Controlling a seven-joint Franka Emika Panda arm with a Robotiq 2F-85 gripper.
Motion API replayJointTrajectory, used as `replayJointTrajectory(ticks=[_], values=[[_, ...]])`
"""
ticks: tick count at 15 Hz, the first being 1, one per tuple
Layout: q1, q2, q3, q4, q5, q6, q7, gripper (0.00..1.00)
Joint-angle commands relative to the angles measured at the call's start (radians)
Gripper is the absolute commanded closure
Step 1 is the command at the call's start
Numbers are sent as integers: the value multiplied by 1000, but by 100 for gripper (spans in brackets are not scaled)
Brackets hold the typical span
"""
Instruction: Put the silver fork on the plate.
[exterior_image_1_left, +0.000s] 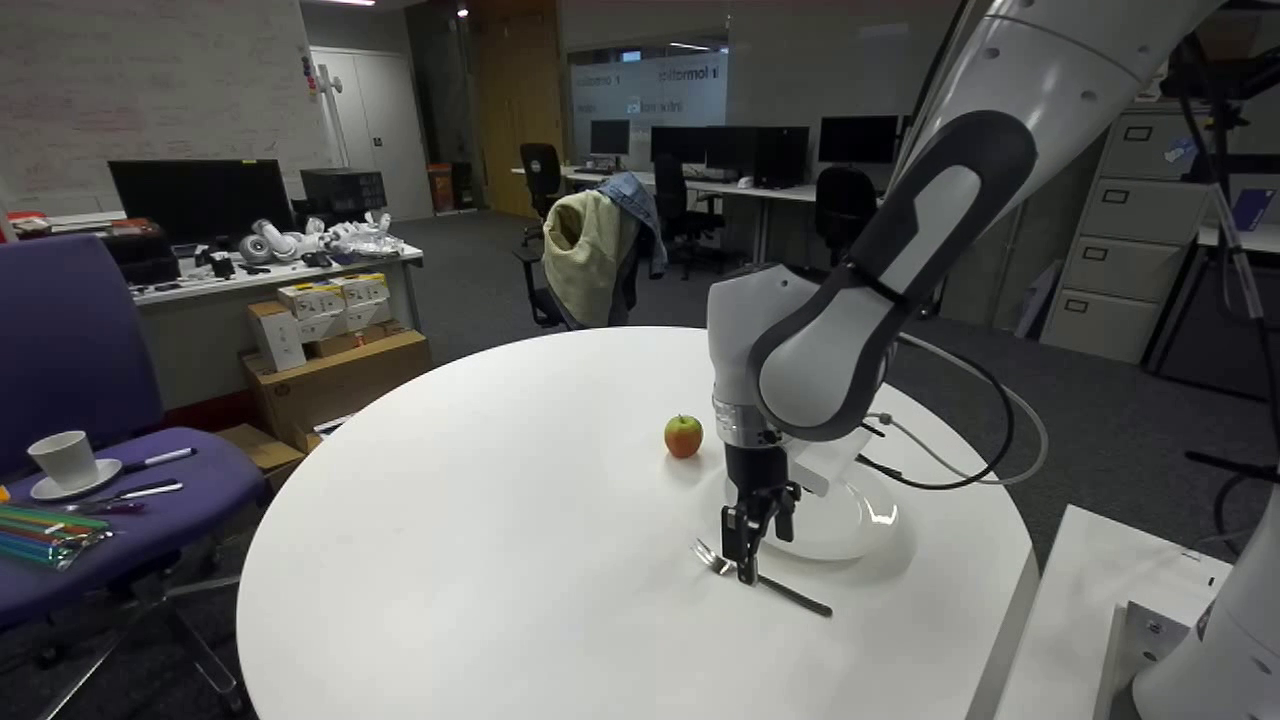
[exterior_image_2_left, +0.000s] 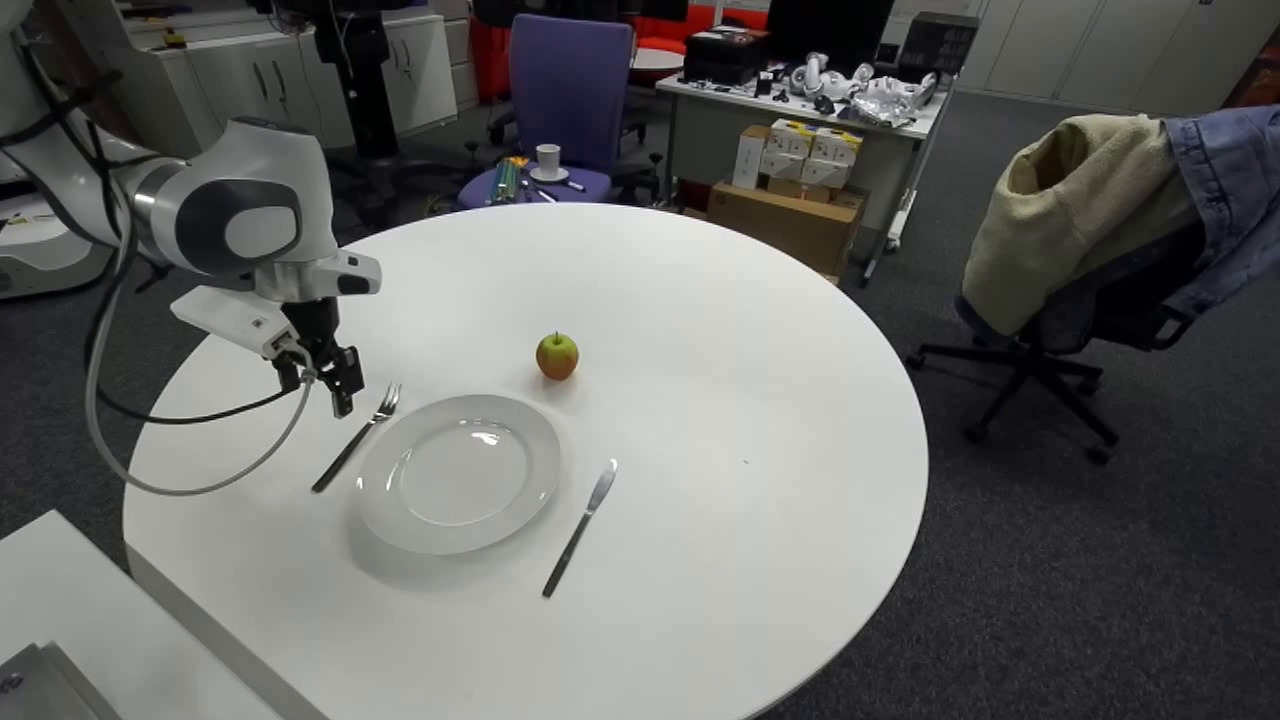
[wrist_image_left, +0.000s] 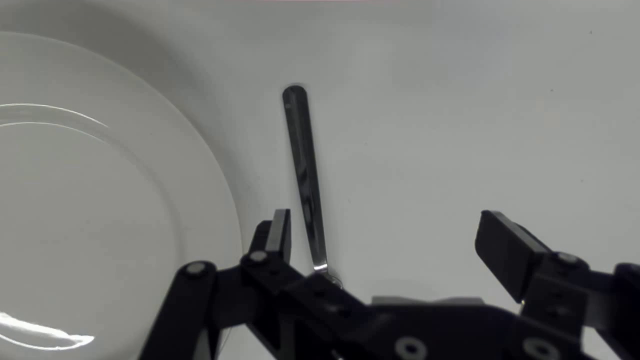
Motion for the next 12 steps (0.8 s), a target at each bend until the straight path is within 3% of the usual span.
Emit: replayJointTrajectory(ticks=[1, 12], values=[[9, 38, -17, 24, -50, -18, 47, 0], [33, 130, -53, 75, -133, -34, 125, 0]])
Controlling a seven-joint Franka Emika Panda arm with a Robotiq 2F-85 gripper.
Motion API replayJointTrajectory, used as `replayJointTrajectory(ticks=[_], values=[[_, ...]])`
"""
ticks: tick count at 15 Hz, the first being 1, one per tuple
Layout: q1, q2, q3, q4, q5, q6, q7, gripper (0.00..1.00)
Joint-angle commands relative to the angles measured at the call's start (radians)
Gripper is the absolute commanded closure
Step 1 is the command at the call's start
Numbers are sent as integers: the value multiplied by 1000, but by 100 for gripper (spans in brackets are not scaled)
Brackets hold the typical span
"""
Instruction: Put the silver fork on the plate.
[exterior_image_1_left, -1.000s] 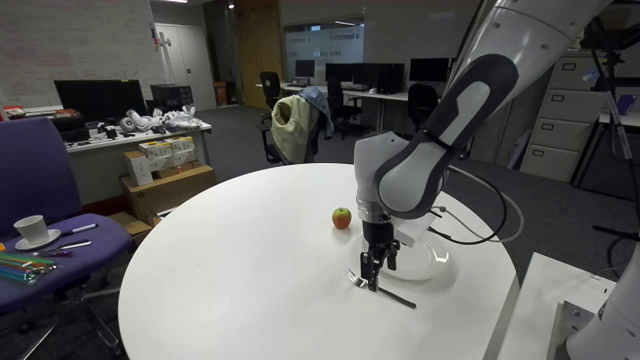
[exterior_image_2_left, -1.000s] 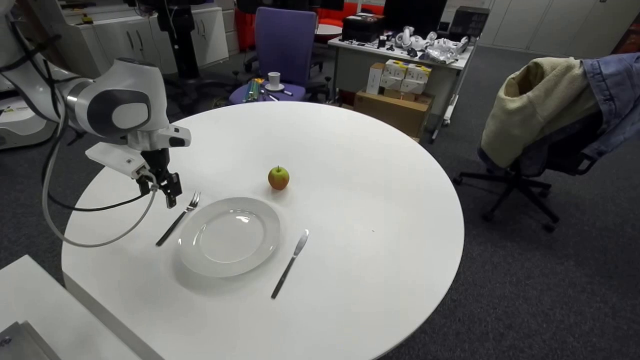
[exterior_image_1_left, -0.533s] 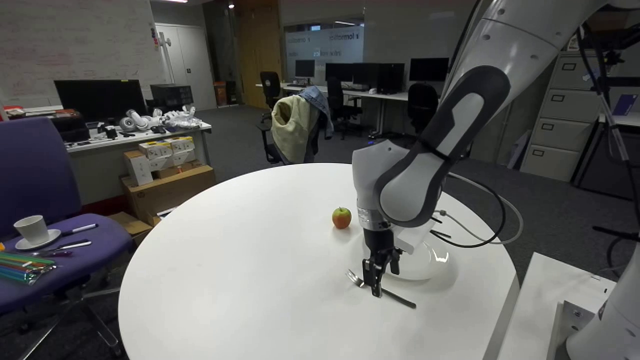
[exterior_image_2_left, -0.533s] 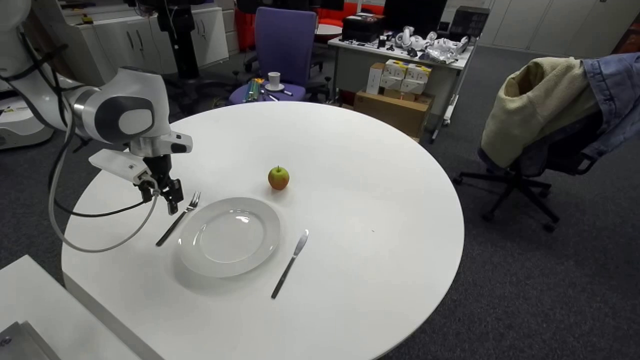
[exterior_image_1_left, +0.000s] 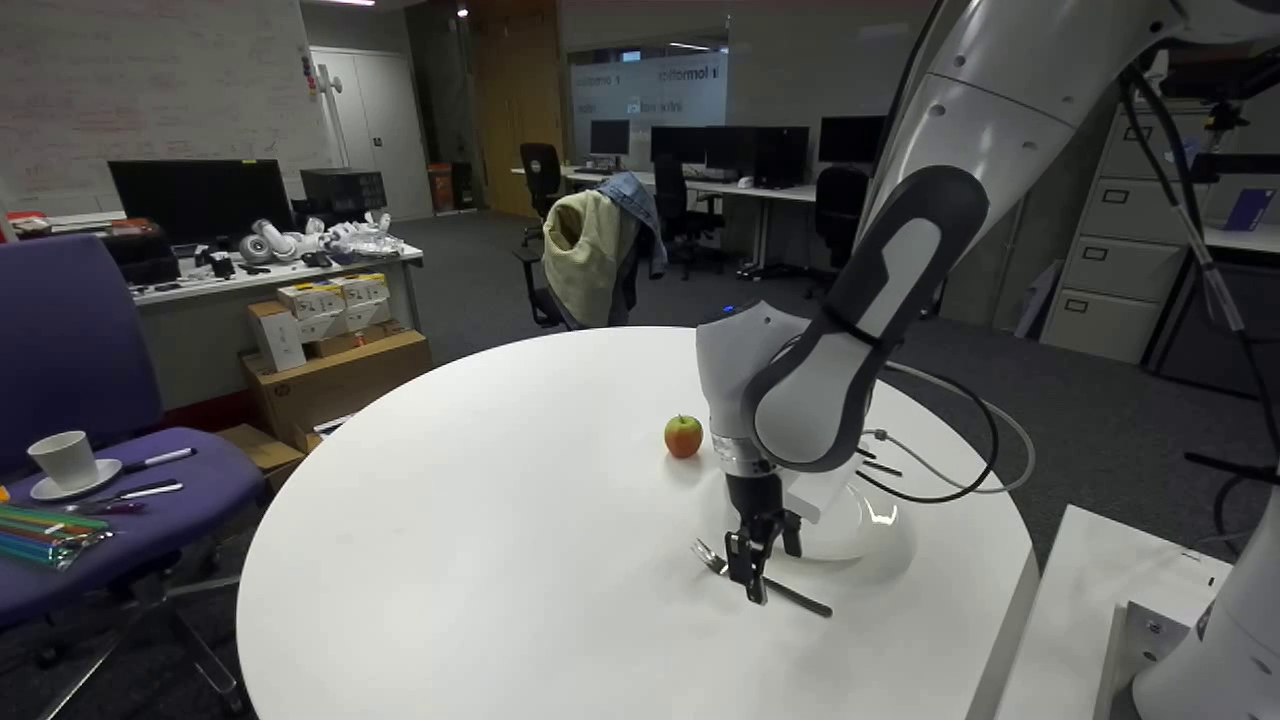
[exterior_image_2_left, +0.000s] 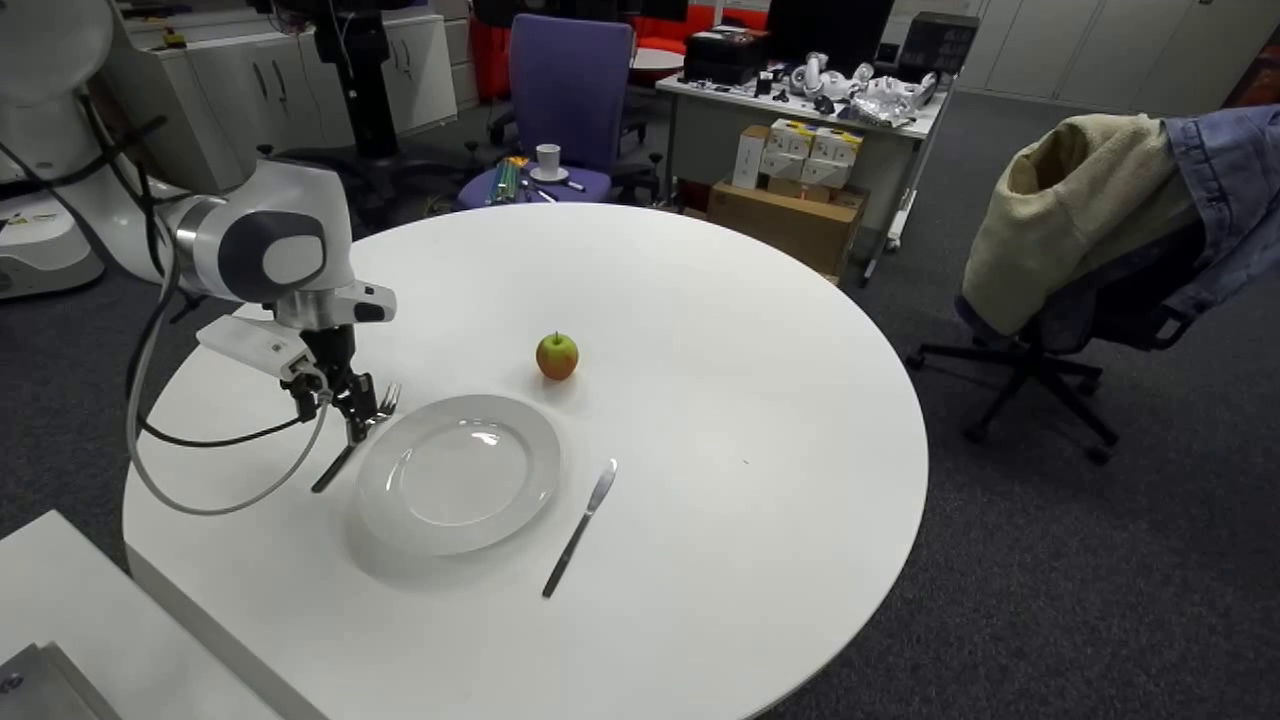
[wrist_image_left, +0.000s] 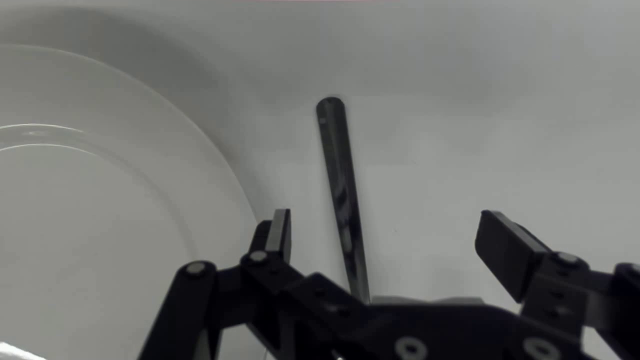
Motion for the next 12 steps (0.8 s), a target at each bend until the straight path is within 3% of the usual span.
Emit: replayJointTrajectory(ticks=[1, 8, 10, 12], values=[[22, 18, -19, 32, -28, -32, 34, 0], [27, 62, -19, 56, -25, -32, 29, 0], [28, 69, -19, 60, -24, -32, 27, 9], [32, 76, -21, 65, -25, -32, 28, 10]])
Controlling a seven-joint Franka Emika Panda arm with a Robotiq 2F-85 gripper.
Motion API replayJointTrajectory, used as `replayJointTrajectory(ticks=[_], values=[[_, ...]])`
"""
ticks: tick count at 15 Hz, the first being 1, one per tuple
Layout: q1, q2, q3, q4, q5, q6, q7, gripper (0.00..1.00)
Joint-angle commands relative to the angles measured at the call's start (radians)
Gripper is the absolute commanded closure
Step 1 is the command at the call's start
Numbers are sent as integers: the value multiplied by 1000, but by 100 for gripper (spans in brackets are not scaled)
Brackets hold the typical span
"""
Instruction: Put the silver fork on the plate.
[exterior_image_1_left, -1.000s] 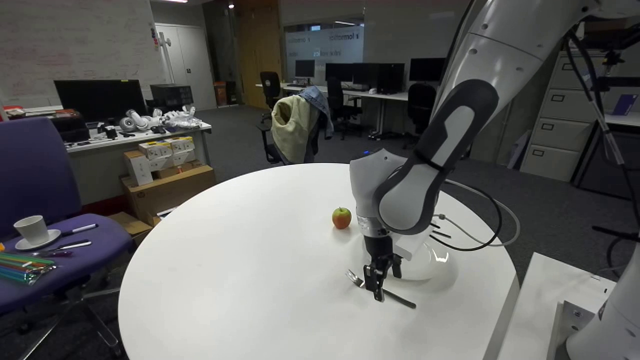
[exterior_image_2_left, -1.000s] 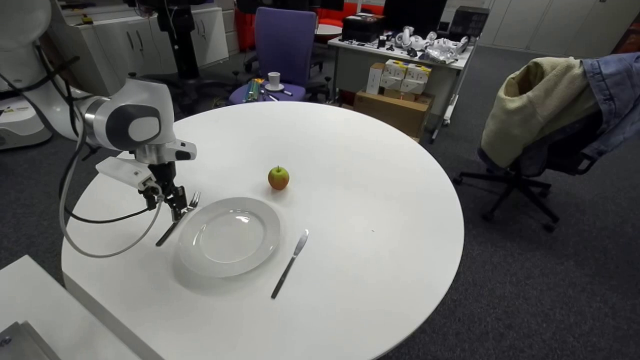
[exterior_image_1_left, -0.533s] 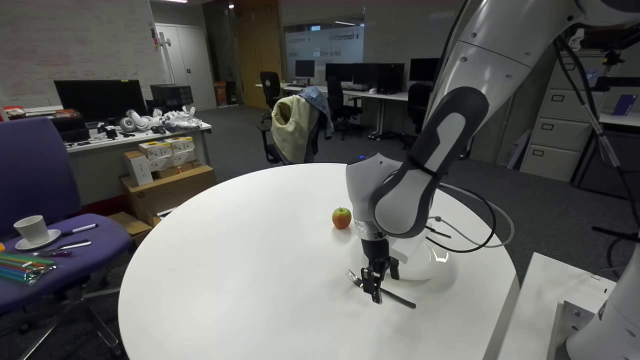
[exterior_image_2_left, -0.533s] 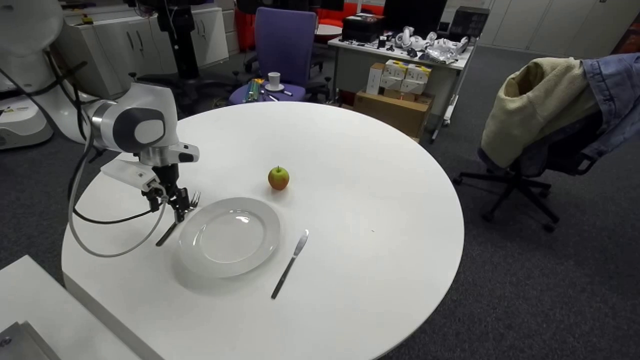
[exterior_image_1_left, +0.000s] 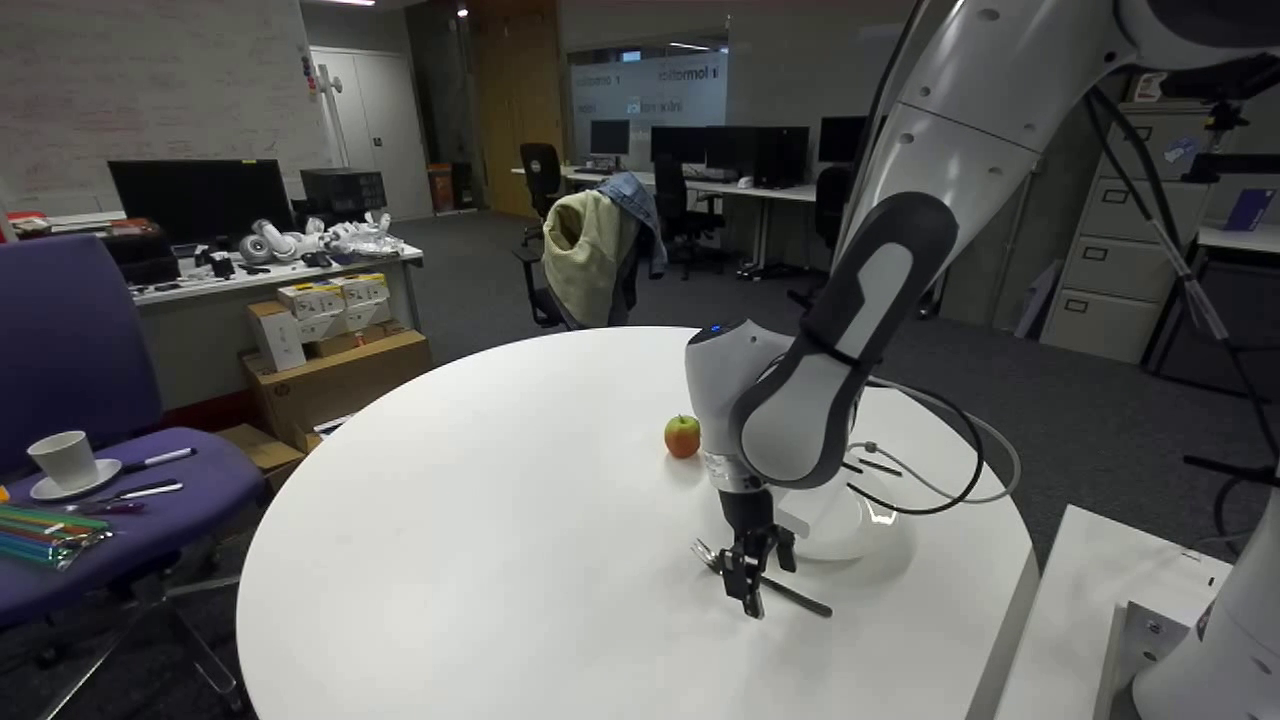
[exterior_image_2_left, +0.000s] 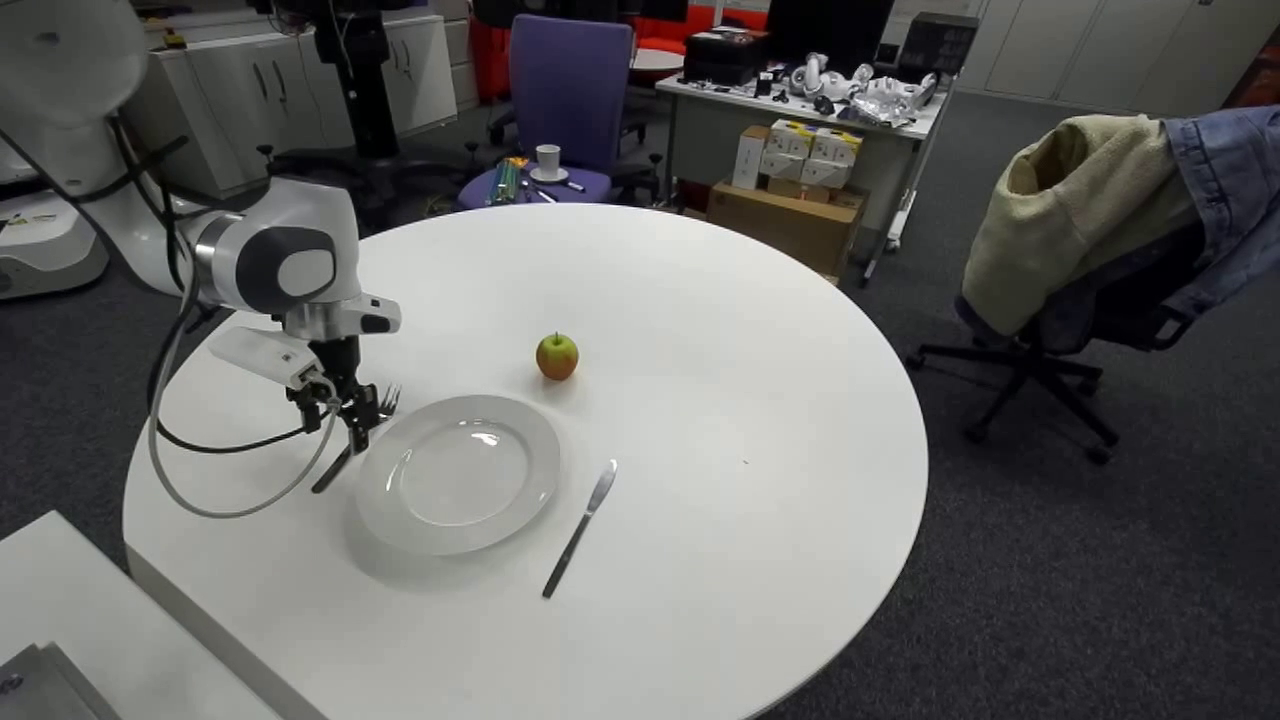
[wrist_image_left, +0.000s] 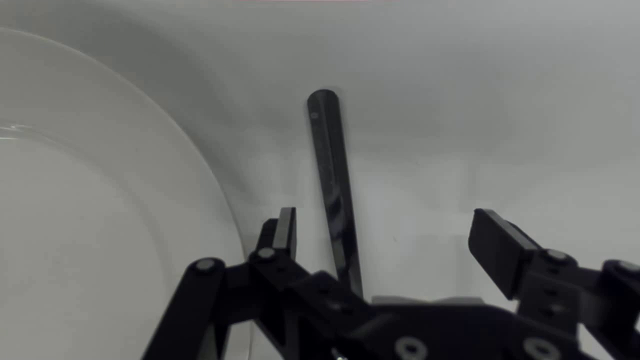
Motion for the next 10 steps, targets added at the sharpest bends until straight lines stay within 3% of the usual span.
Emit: replayJointTrajectory(ticks=[1, 2, 3, 4, 6, 10], values=[[24, 5, -19, 21, -20, -30, 25, 16], [25, 7, -20, 22, -20, -30, 24, 32], [26, 9, -20, 22, -20, -29, 24, 39], [26, 9, -20, 23, -20, -29, 24, 40], [27, 9, -21, 23, -21, -30, 24, 32], [29, 10, -26, 23, -26, -31, 26, 8]])
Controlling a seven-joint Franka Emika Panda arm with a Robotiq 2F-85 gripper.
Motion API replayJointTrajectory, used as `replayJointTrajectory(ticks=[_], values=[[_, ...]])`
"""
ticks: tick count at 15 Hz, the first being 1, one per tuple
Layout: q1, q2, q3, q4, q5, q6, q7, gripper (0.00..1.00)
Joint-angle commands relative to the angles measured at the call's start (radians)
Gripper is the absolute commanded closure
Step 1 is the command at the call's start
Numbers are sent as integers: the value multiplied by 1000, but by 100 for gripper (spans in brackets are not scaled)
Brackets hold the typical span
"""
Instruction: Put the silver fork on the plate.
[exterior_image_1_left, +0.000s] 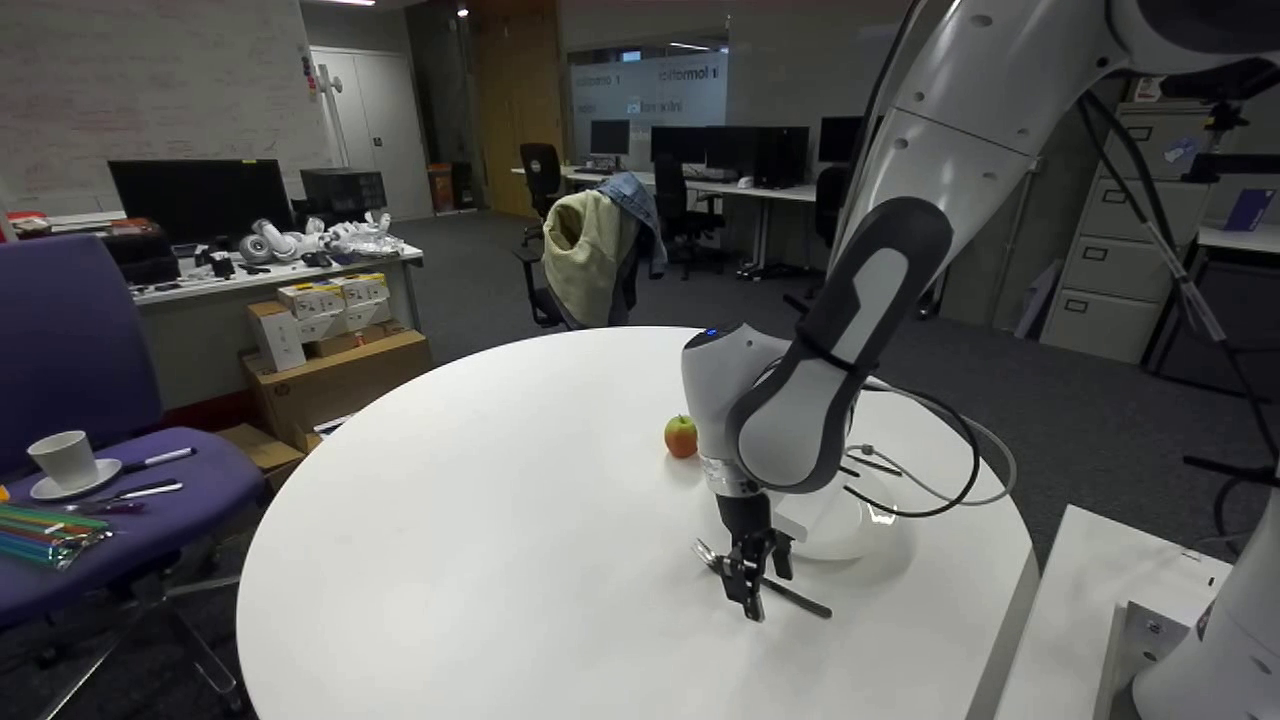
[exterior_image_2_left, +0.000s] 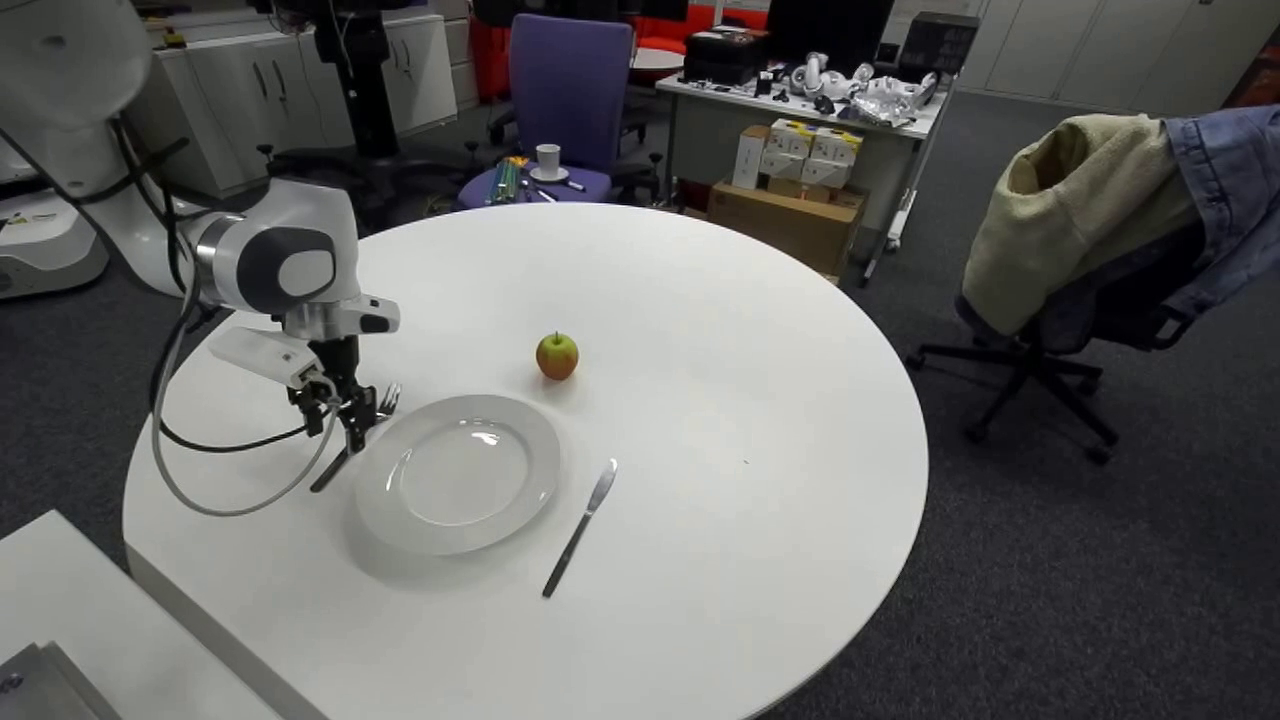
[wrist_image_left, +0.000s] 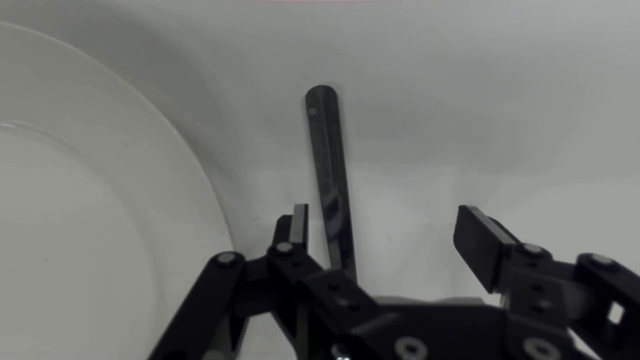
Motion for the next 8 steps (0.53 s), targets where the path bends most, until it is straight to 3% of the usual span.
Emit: replayJointTrajectory(ticks=[1, 8], values=[[19, -3, -24, 13, -26, -31, 27, 5], [17, 4, -42, 10, -30, -30, 27, 4]])
